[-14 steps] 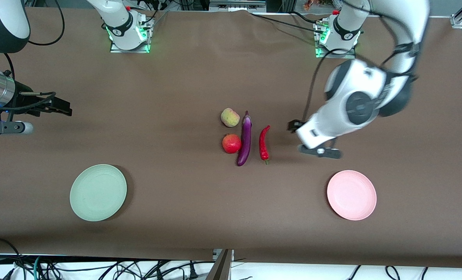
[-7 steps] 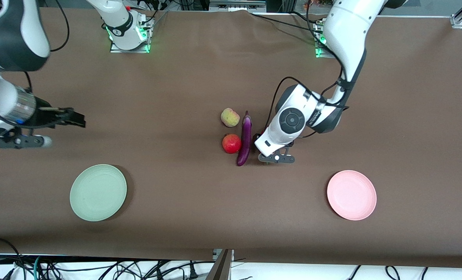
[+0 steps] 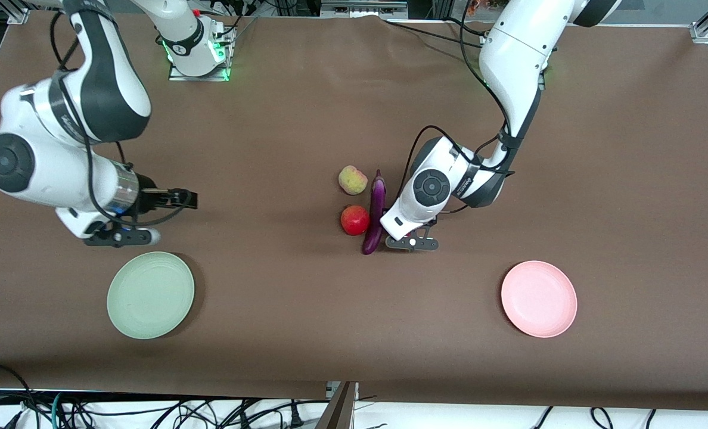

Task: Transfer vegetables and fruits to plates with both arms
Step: 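Reach the left gripper to the red chili pepper and grasp it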

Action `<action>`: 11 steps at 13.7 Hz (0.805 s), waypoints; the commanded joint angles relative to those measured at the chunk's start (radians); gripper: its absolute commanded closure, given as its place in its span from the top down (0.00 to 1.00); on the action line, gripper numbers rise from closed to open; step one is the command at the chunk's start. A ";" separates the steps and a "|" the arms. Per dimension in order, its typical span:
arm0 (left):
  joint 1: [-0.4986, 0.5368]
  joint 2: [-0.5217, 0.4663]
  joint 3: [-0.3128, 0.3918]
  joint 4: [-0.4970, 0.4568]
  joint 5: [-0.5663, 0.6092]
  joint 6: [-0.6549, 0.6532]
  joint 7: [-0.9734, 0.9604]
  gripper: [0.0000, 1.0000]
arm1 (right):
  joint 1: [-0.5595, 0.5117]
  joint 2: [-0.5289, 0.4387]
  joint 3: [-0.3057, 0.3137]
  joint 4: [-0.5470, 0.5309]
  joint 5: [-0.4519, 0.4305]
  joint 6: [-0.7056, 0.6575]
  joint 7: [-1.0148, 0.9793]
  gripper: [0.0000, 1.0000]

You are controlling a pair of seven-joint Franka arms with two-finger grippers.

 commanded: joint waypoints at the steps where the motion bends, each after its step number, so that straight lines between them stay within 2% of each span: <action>1: -0.009 0.015 0.013 0.014 0.021 -0.004 -0.019 0.17 | 0.060 0.064 -0.004 0.004 0.042 0.034 0.006 1.00; 2: -0.007 0.013 0.013 0.015 0.021 -0.007 -0.019 0.07 | 0.091 0.090 -0.004 0.004 0.042 0.051 0.010 1.00; 5: 0.005 -0.017 0.033 0.018 0.023 -0.058 -0.011 0.06 | 0.204 0.141 -0.004 0.000 0.042 0.125 0.189 1.00; 8: 0.009 -0.120 0.133 0.041 0.093 -0.216 0.003 0.06 | 0.309 0.173 -0.004 -0.007 0.042 0.201 0.350 1.00; 11: 0.075 -0.143 0.196 0.084 0.132 -0.268 0.191 0.08 | 0.375 0.182 -0.004 -0.039 0.043 0.289 0.423 1.00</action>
